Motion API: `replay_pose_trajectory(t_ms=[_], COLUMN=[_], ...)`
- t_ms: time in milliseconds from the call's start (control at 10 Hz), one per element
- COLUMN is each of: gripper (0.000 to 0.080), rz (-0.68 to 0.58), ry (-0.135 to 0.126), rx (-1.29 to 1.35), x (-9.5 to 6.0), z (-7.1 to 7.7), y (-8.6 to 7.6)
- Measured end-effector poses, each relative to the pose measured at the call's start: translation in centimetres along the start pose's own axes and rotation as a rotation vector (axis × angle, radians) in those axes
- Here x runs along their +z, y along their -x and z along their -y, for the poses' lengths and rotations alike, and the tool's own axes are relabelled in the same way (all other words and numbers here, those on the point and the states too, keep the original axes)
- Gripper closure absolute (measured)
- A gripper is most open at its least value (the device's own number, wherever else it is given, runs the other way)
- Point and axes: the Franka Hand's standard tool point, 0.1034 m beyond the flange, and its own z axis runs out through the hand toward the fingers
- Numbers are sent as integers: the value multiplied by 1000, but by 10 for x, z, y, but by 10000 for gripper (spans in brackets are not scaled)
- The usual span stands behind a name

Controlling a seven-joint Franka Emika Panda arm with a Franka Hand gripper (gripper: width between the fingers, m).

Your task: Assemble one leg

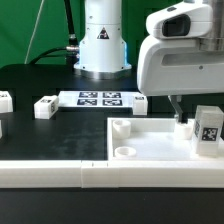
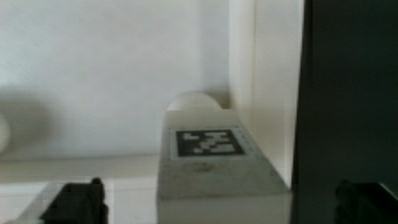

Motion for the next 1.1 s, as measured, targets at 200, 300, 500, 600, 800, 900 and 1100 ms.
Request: replay_pose_trajectory(t_ms=[200, 300, 500, 600, 800, 900, 1100], gripper=[370, 504, 505, 505, 506, 506, 506], rz=[0, 0, 0, -1, -15, -14, -15], ry=[0, 1, 4, 3, -5, -15, -17], rx=[1, 2, 7, 44, 186, 332, 525], x=[0, 0, 0, 0, 1, 1, 1], z=[0, -1, -4, -5, -6, -7, -7], y=[0, 0, -1, -1, -2, -2, -2])
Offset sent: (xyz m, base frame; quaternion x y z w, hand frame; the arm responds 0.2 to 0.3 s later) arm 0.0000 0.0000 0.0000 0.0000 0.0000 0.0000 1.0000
